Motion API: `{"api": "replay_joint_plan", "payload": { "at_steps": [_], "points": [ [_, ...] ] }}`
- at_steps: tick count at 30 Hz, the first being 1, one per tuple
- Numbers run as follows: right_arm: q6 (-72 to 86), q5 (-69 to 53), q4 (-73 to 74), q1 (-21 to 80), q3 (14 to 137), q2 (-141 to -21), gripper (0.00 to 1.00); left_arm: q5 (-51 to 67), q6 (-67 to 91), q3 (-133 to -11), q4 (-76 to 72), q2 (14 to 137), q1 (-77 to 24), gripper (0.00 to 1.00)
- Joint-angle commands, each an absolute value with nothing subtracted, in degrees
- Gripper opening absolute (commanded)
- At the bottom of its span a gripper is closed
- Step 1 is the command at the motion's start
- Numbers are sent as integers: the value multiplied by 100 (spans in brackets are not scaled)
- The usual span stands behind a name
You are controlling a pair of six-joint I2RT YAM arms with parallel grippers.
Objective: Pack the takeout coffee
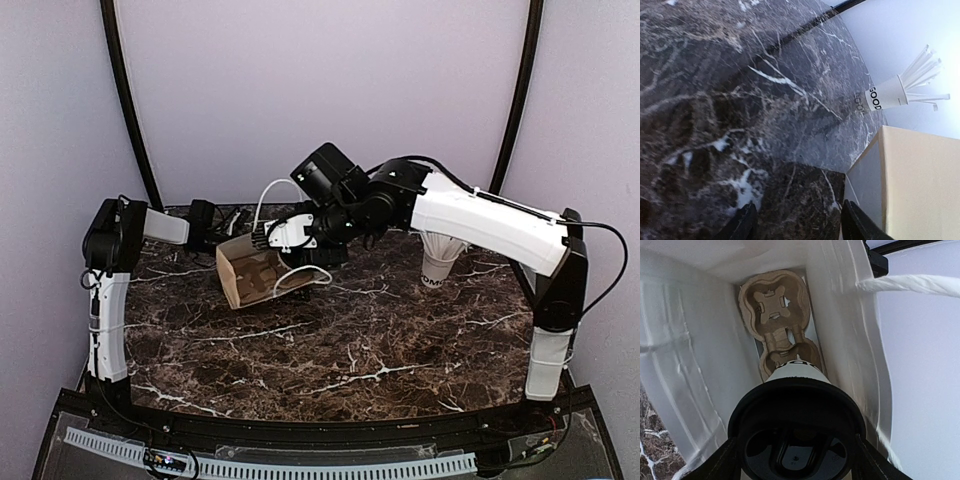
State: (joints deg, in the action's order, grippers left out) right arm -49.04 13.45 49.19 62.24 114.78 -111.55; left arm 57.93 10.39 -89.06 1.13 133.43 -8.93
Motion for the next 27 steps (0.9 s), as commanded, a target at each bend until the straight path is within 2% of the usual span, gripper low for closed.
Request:
{"api": "replay_joint_plan", "payload": {
  "at_steps": [1,9,22,27],
  "points": [
    [-5003,1320,5113,6305,11243,-10773,38,6231,1280,-8462,-309,12753,-1090,60],
    [-5069,1376,5485,6624,10919,-10535,38,6231,1349,-8049,-603,12540,-1400,60],
    [-5593,2298,4174,6601,10301,-10758,37,6699,1825,-8265,-1144,12862,-1450,57],
    [-5639,2275,3908,6502,10222,-10919,38,6764,1824,-8269,-1164,12900,-1450,57]
  ]
}}
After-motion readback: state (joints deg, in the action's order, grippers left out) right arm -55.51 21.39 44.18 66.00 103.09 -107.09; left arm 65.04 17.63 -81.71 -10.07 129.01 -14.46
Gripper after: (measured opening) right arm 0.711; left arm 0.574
